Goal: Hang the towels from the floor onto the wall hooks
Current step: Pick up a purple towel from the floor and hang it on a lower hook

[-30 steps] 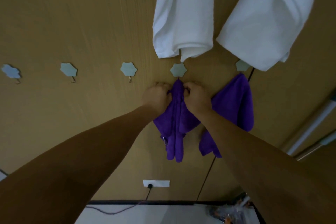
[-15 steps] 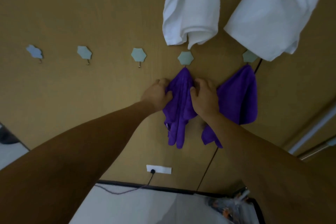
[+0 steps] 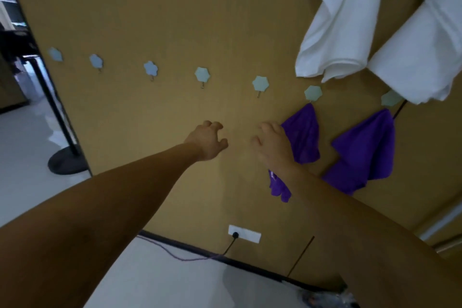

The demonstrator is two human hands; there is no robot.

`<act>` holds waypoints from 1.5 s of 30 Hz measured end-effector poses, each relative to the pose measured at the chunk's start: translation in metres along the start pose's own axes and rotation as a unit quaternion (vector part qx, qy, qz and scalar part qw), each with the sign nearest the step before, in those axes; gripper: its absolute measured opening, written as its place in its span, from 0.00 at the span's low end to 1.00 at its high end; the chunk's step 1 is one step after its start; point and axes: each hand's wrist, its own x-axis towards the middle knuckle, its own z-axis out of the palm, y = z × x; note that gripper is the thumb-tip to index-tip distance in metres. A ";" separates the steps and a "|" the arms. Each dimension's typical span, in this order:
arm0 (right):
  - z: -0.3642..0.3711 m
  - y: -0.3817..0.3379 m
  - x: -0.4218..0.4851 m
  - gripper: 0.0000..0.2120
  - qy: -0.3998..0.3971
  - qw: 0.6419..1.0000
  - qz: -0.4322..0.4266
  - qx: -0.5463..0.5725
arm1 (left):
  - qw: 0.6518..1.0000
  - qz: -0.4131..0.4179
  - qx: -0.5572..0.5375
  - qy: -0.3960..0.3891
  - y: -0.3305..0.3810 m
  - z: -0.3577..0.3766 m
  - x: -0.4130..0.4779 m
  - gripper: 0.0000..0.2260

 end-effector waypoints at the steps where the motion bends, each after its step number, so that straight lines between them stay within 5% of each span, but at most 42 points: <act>1: 0.009 -0.020 -0.007 0.18 -0.001 1.000 -0.008 0.006 | 1.000 -0.009 0.003 -0.003 -0.019 -0.009 -0.014 0.26; 15: 0.156 -0.271 -0.064 0.17 -0.150 0.980 -0.127 0.027 | 0.978 -0.207 0.027 0.013 -0.271 -0.114 -0.209 0.28; 25: 0.270 -0.407 -0.108 0.20 -0.321 0.906 -0.258 0.099 | 0.906 -0.423 0.011 0.024 -0.388 -0.125 -0.346 0.25; 37: 0.380 -0.487 -0.150 0.21 -0.444 0.820 -0.351 0.085 | 0.818 -0.574 -0.016 0.034 -0.447 -0.100 -0.439 0.24; 45: 0.465 -0.535 -0.158 0.22 -0.474 0.804 -0.358 0.031 | 0.802 -0.593 -0.070 0.003 -0.543 -0.070 -0.443 0.24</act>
